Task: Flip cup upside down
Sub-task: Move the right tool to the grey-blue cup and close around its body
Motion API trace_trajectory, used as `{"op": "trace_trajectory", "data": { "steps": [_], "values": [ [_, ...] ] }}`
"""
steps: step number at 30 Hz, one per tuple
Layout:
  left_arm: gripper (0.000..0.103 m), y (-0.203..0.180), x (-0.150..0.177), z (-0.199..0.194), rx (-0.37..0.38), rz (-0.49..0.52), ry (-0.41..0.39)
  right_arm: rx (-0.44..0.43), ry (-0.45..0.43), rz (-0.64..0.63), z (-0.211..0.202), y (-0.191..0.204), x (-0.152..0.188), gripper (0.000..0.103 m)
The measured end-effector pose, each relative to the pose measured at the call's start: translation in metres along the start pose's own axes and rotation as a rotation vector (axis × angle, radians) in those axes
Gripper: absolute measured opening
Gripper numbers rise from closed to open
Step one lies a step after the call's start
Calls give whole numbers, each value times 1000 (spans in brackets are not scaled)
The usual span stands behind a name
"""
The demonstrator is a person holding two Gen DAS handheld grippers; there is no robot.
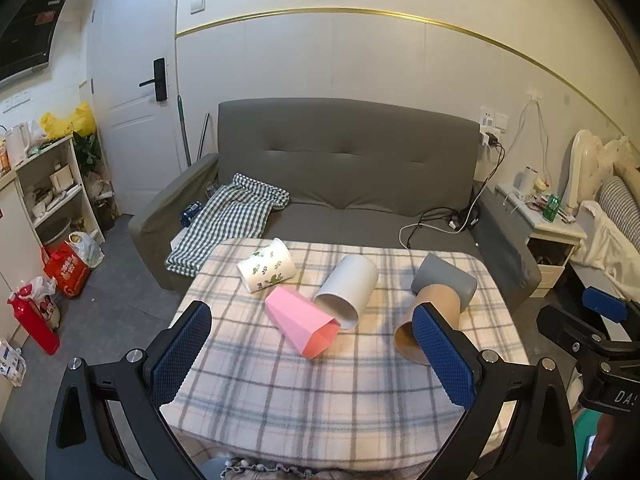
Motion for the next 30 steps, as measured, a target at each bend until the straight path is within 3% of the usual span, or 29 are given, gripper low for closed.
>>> {"op": "trace_trajectory", "data": {
  "steps": [7,14,21,30],
  "values": [
    [103,-5,3,26,-30,-13,43,-20,42,-37,24,-17,-13,103],
    [103,-8,16,71,-74,-35,117,-48,163,-163,87,-51,-25,102],
    [103,-16,27,110,-94,-24,175,-89,334,-280,173,-83,-21,87],
    [103,-14,31,134,-132,22,198,-232,511,-237,256,-92,-2,77]
  ]
}}
Point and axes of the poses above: each gripper's, at about its wrist camera, not at the fingertips, and z roughly the way its jaws point, y to its left, x to its underside, the point moved 9 cm from there along z, roughly the way its jaws point, and after that the axes turned 3 degrees about z, right-handed, at the moved point
